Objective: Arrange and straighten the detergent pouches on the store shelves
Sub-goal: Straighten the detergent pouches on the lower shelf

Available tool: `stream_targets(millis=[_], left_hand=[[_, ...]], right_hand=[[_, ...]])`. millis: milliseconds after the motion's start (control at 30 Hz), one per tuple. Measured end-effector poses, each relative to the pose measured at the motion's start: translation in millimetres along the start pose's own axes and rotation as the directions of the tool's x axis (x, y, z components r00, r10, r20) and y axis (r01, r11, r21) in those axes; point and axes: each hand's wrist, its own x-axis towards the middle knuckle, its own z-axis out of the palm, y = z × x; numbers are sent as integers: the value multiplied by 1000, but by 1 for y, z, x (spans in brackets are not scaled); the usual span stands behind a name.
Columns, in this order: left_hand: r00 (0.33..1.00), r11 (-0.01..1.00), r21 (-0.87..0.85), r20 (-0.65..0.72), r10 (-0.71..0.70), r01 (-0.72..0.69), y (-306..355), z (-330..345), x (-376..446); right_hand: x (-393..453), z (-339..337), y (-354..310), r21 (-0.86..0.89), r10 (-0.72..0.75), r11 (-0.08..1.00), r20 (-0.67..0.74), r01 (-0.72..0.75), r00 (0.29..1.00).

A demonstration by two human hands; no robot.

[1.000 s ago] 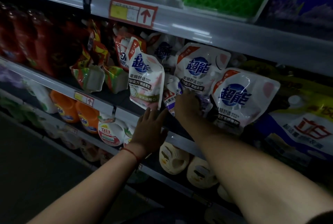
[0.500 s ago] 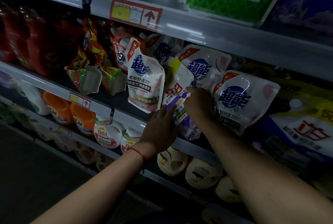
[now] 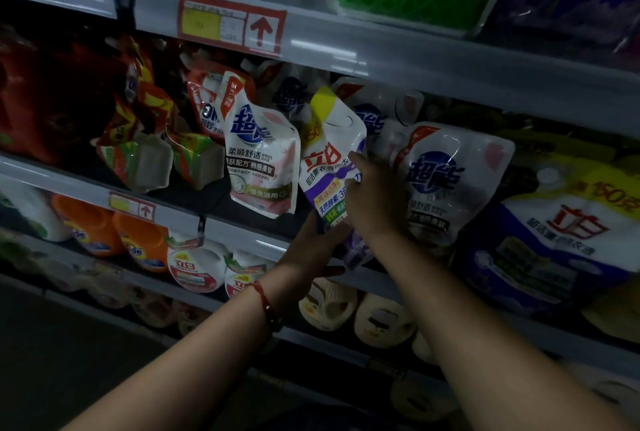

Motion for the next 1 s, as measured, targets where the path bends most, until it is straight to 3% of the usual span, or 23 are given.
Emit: stream_targets(millis=[167,267,433,767,1000], left_hand=[[978,962,-180,76,-196,207,-2,-6,4],[974,954,-204,101,-205,222,-4,-5,2],[989,968,-216,102,-109,129,-9,-3,-1],[976,978,-116,108,187,-175,-11,-1,-8],[958,954,107,88,271,-280,-16,0,-6]], right_hand=[[-9,3,-4,-11,65,998,26,-65,998],[-17,4,-4,28,100,994,20,-101,995],[-24,3,-2,96,137,986,-28,-134,990],[-43,-13,16,294,258,913,115,-281,959],[-62,-16,37,442,312,836,104,-325,944]])
